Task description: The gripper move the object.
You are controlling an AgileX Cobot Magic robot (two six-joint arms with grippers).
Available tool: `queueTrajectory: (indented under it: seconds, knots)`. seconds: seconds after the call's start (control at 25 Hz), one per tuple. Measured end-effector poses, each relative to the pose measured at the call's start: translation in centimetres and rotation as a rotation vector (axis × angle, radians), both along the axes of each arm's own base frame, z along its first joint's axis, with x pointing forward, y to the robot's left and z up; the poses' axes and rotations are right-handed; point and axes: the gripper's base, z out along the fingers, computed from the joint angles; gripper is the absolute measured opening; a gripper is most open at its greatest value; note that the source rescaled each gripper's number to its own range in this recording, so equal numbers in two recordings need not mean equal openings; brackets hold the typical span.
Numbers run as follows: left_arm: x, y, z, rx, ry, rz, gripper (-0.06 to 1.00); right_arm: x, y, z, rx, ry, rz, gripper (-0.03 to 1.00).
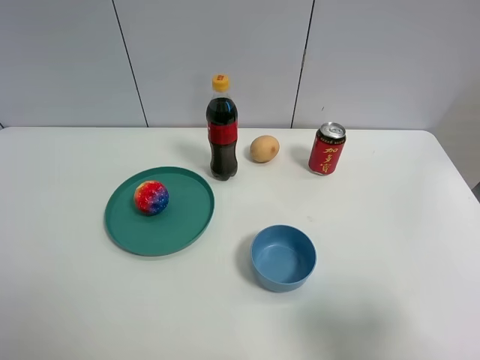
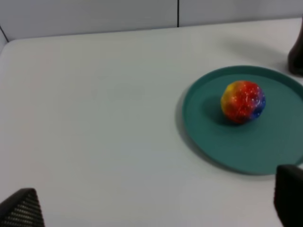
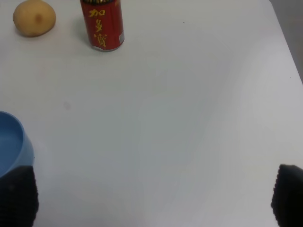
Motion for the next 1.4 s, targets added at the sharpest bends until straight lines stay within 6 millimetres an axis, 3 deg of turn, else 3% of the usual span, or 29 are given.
queueTrajectory:
  seconds: [0.28,0.56,1.4]
  knots:
    - [0.0,0.2,0.0,0.024,0.004,0.015,0.98,0.0,0.0,0.0,0.000,0.000,0.000,1.00]
    - [0.1,0.1,-1.7,0.007,0.048,0.006,0.98,0.0,0.0,0.0,0.000,0.000,0.000,1.00]
    - [-0.6,0.0,-1.8,0.011,0.011,0.005,0.98,0.0,0.0,0.0,0.000,0.000,0.000,1.00]
